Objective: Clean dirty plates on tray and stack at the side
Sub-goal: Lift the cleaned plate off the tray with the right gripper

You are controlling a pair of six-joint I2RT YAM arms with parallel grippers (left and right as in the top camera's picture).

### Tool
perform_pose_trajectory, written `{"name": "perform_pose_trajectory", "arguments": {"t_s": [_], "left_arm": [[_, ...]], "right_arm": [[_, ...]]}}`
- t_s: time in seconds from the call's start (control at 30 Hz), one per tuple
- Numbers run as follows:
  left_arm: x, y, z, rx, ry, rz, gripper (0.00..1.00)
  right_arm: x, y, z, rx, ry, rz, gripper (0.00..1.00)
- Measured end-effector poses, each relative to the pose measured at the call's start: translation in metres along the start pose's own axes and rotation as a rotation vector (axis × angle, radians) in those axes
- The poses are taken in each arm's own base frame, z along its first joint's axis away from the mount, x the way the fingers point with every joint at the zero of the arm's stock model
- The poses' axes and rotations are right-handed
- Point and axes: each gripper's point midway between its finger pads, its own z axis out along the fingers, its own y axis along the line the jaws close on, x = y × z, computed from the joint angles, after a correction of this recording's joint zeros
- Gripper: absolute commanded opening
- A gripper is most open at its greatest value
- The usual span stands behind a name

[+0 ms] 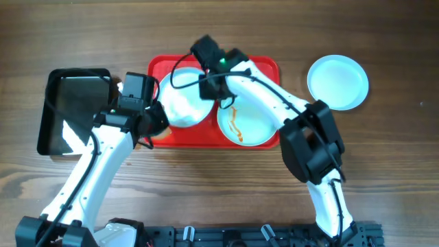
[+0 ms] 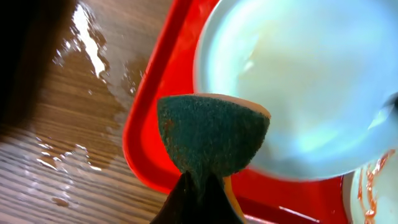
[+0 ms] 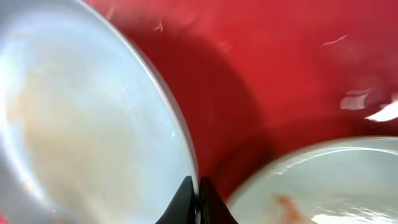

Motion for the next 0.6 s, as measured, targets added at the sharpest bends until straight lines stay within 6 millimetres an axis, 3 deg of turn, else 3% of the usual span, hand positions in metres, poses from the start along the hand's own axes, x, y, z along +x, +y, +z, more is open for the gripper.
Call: {"name": "perform_pose_trajectory", "arguments": {"t_s": [0.03,0.23,0.33,0.47,0.6], "left_arm": [[0.003,0.000,0.002,0.004,0.013,0.000,0.04],[0.005,-0.008,0.004,0.047,0.025,0.000,0.04],[0.003,-0.012,0.004,0.069,0.018,0.000,0.04],[0.003,-0.015,0.004,0.082,0.020,0.000,0.04],[0.003,-0.015,0.004,0.083,0.021,-0.001,0.04]], "right_arm": [[-0.005,-0.004,-0.008,0.024,-0.019,-0.008,0.04],[-0.048,-0.042,-0.103,0.257,-0.235,-0.086,0.04],[-0.058,-0.063,-0.136,0.380,-0.312,-0.117,0.04],[-0.062,-0.083,-0.155,0.564,-0.368,-0.161,0.04],[-0.065,-0.076,-0.173,0.690,-0.441,-0.241,0.04]]}}
